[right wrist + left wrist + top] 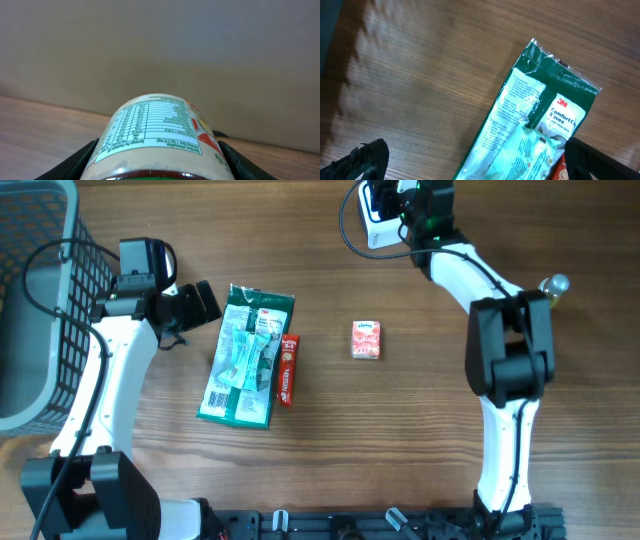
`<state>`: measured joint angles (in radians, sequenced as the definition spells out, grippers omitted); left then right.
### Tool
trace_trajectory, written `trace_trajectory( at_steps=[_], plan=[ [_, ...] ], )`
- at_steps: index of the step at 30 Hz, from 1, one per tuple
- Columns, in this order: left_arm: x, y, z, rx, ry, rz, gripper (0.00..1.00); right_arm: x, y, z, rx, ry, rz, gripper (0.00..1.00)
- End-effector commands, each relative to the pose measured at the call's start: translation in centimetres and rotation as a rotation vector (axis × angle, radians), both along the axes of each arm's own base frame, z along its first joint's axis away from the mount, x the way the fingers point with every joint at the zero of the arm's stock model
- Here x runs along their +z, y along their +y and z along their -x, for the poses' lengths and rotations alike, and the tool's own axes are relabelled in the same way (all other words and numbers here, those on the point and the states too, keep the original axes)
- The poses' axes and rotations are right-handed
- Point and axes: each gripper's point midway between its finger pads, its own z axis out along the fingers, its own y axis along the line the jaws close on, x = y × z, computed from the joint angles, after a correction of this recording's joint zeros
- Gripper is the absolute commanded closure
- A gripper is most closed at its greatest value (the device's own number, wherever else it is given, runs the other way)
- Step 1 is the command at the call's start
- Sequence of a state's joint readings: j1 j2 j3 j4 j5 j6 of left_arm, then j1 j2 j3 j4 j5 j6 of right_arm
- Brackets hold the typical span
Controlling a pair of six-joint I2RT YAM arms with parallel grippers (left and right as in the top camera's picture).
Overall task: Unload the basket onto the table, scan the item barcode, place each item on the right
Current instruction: 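Move the jar to the right side near the oil bottle and release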
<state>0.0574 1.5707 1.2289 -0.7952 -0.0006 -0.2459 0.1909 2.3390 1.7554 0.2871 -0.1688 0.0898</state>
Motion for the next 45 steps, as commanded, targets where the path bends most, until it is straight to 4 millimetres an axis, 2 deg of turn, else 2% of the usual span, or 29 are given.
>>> trace_trajectory(
  at_steps=[1, 3, 4, 5, 6, 7, 8, 10, 11, 13, 16, 17, 19, 21, 23, 24, 26, 27, 28, 29, 31, 34, 35, 36, 37, 38, 39, 42, 45],
  plan=[
    [0.4, 0.0, -0.2, 0.004, -0.014, 0.009, 0.0, 17.1, -1.5, 4.3, 0.019, -0.173, -0.003, 0.83],
    [0.4, 0.0, -0.2, 0.004, -0.014, 0.008, 0.0, 19.6, -3.2, 9.0, 0.005, -0.043, 0.018, 0.83],
    [0.4, 0.0, -0.2, 0.004, -0.014, 0.008, 0.0, 19.4, -4.3, 11.6, -0.005, 0.057, 0.033, 0.85],
    [0.4, 0.0, -0.2, 0.004, -0.014, 0.008, 0.0, 18.9, -4.9, 13.2, -0.011, 0.121, 0.042, 0.85],
    [0.4, 0.0, -0.2, 0.004, -0.014, 0.008, 0.0, 16.9, -6.3, 16.6, -0.028, 0.284, 0.063, 0.84],
    [0.4, 0.0, -0.2, 0.004, -0.014, 0.009, 0.0, 13.9, -7.5, 19.8, -0.042, 0.466, 0.084, 0.81],
    [0.4, 0.0, -0.2, 0.004, -0.014, 0.008, 0.0, 12.2, -8.0, 21.5, -0.049, 0.568, 0.094, 0.78],
    [0.4, 0.0, -0.2, 0.004, -0.014, 0.008, 0.0, 7.0, -10.0, 25.8, -0.132, 0.852, 0.124, 0.83],
    [0.4, 0.0, -0.2, 0.004, -0.014, 0.008, 0.0, 5.4, -10.7, 27.0, -0.174, 0.927, 0.143, 0.83],
    [0.4, 0.0, -0.2, 0.004, -0.014, 0.008, 0.0, 0.1, -11.6, 30.3, -0.261, 1.109, 0.144, 0.79],
    [0.4, 0.0, -0.2, 0.004, -0.014, 0.008, 0.0, -5.8, -12.8, 32.6, -0.315, 1.191, 0.2, 0.73],
    [0.4, 0.0, -0.2, 0.004, -0.014, 0.008, 0.0, -7.2, -13.7, 33.1, -0.373, 1.196, 0.225, 0.72],
    [0.4, 0.0, -0.2, 0.004, -0.014, 0.008, 0.0, -8.7, -15.6, 33.6, -0.478, 1.182, 0.287, 0.71],
    [0.4, 0.0, -0.2, 0.004, -0.014, 0.008, 0.0, -10.1, -16.6, 33.5, -0.514, 1.141, 0.331, 0.62],
    [0.4, 0.0, -0.2, 0.004, -0.014, 0.008, 0.0, -11.7, -16.2, 33.7, -0.498, 1.133, 0.305, 0.46],
    [0.4, 0.0, -0.2, 0.004, -0.014, 0.008, 0.0, -11.9, -16.2, 33.8, -0.499, 1.132, 0.304, 0.45],
    [0.4, 0.0, -0.2, 0.004, -0.014, 0.008, 0.0, -12.6, -16.2, 34.0, -0.498, 1.126, 0.303, 0.24],
    [0.4, 0.0, -0.2, 0.004, -0.014, 0.008, 0.0, -12.8, -16.2, 34.0, -0.498, 1.125, 0.303, 0.08],
    [0.4, 0.0, -0.2, 0.004, -0.014, 0.008, 0.0, -12.8, -16.2, 33.9, -0.498, 1.118, 0.302, 0.0],
    [0.4, 0.0, -0.2, 0.004, -0.014, 0.008, 0.0, -12.6, -16.2, 33.3, -0.489, 1.098, 0.303, 0.01],
    [0.4, 0.0, -0.2, 0.004, -0.014, 0.008, 0.0, -10.9, -16.0, 31.5, -0.449, 1.043, 0.324, 0.0],
    [0.4, 0.0, -0.2, 0.004, -0.014, 0.008, 0.0, -4.4, -15.7, 27.7, -0.456, 0.952, 0.289, 0.0],
    [0.4, 0.0, -0.2, 0.004, -0.014, 0.008, 0.0, -2.7, -15.0, 26.8, -0.442, 0.93, 0.248, 0.0],
    [0.4, 0.0, -0.2, 0.004, -0.014, 0.008, 0.0, -1.5, -12.7, 26.4, -0.345, 0.937, 0.154, 0.11],
    [0.4, 0.0, -0.2, 0.004, -0.014, 0.008, 0.0, -1.5, -11.1, 26.9, -0.272, 0.968, 0.089, 0.36],
    [0.4, 0.0, -0.2, 0.004, -0.014, 0.008, 0.0, -1.8, -10.3, 27.6, -0.235, 1.005, 0.06, 0.75],
    [0.4, 0.0, -0.2, 0.004, -0.014, 0.008, 0.0, -2.7, -9.4, 29.2, -0.197, 1.08, 0.031, 0.96],
    [0.4, 0.0, -0.2, 0.004, -0.014, 0.008, 0.0, -5.7, -9.0, 32.3, -0.195, 1.2, 0.022, 0.96],
    [0.4, 0.0, -0.2, 0.004, -0.014, 0.008, 0.0, -8.1, -8.8, 33.2, -0.194, 1.213, 0.03, 0.94]
  ],
)
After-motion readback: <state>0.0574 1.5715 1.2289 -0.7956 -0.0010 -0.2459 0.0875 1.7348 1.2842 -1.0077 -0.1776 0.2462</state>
